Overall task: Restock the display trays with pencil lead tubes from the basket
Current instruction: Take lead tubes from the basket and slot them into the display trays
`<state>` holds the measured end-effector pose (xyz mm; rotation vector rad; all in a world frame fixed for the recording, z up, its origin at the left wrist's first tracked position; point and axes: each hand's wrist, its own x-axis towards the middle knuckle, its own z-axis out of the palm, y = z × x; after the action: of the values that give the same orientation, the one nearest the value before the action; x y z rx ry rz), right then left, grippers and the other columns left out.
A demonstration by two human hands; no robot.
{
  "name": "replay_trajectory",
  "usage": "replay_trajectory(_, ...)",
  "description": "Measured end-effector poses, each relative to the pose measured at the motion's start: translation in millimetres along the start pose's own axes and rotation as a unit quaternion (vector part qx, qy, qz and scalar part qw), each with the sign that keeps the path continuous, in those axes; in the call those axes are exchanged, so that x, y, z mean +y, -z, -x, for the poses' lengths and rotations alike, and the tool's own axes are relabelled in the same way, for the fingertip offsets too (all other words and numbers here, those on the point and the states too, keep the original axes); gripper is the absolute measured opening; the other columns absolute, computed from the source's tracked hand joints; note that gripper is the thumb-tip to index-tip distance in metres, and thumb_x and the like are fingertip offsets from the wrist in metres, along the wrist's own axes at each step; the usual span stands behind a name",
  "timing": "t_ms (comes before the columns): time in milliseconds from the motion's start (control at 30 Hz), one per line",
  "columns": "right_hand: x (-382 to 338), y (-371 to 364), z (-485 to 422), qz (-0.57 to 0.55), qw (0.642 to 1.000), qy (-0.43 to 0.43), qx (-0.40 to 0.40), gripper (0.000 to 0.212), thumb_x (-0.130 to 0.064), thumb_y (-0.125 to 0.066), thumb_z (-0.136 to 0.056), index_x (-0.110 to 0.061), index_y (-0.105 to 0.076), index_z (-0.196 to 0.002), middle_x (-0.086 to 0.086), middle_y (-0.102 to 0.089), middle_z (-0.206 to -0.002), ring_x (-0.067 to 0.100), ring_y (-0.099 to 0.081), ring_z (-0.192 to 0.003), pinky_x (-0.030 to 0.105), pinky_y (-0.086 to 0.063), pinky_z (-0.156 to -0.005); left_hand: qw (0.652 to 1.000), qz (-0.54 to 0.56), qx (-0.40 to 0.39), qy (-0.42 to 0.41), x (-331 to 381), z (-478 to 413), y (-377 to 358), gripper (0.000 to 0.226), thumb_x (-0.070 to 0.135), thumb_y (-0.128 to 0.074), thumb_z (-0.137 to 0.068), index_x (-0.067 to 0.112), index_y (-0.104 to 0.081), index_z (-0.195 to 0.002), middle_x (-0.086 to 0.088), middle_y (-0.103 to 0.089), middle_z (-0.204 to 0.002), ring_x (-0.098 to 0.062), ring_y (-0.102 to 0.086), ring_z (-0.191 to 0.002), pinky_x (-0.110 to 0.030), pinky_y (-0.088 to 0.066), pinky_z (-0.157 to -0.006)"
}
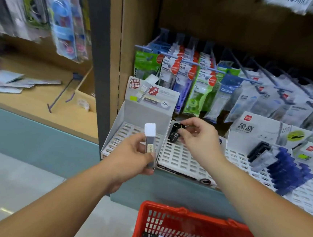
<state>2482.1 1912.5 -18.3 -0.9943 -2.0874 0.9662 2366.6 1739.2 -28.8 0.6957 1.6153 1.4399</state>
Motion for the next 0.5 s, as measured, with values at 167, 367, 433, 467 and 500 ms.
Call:
replay_trajectory(167,2.5,-3.6,-7.5,-0.018,1.0,0.014,-0.018,0.027,-0.007,-0.074,-0.091,-0.033,-0.07,-0.085,-0.002,-0.073,-0.08,0.021,-0.073,-0.078,0.047,-0.061,-0.082,1.0,-0.022,0.019,0.002,-4.4,-0.5,6.9,0.024,0.003,-0.063,-0.1,0.023,-0.068,-0.114,-0.002,-0.076,-0.089,-0.018,-0.076,-0.083,-0.027,-0.063,-0.068)
replay_trajectory(367,1.1,-5.5,-10.5,0.035,0.997,0.034,-0.058,0.022,-0.002,-0.072,-0.09,-0.024,-0.071,-0.085,-0.013,-0.07,-0.079,0.006,-0.068,-0.074,0.037,-0.061,-0.082,0.999,-0.027,0.033,0.003,-7.6,-1.1,13.2,0.031,0.006,-0.068,-0.097,0.027,-0.066,-0.12,0.004,-0.078,-0.096,-0.015,-0.078,-0.086,-0.033,-0.065,-0.073)
replay_trajectory(433,1.8,-7.6,-8.2,0.079,0.994,0.041,-0.062,0.021,-0.007,-0.074,-0.09,-0.028,-0.071,-0.089,-0.015,-0.067,-0.08,0.001,-0.062,-0.072,0.03,-0.055,-0.079,0.999,-0.025,0.041,0.006,-6.9,-0.5,14.2,0.033,0.002,-0.071,-0.094,0.025,-0.065,-0.117,0.0,-0.078,-0.097,-0.017,-0.078,-0.086,-0.037,-0.065,-0.076)
replay_trajectory(467,1.8,-8.3,-7.4,0.106,0.991,0.049,-0.059,0.02,-0.011,-0.075,-0.09,-0.03,-0.072,-0.094,-0.012,-0.065,-0.082,0.002,-0.06,-0.074,0.029,-0.052,-0.078,0.999,-0.022,0.047,0.007,-6.6,-0.3,14.9,0.033,0.001,-0.073,-0.092,0.023,-0.064,-0.116,-0.002,-0.078,-0.097,-0.018,-0.078,-0.085,-0.038,-0.065,-0.077)
replay_trajectory(500,0.4,-8.1,-6.3,0.133,0.988,0.06,-0.051,0.021,-0.014,-0.076,-0.09,-0.031,-0.074,-0.103,-0.01,-0.062,-0.085,0.004,-0.058,-0.076,0.029,-0.05,-0.079,0.998,-0.02,0.058,0.007,-7.4,-0.6,16.4,0.033,0.001,-0.074,-0.091,0.02,-0.063,-0.115,-0.004,-0.078,-0.097,-0.019,-0.078,-0.086,-0.04,-0.065,-0.077)
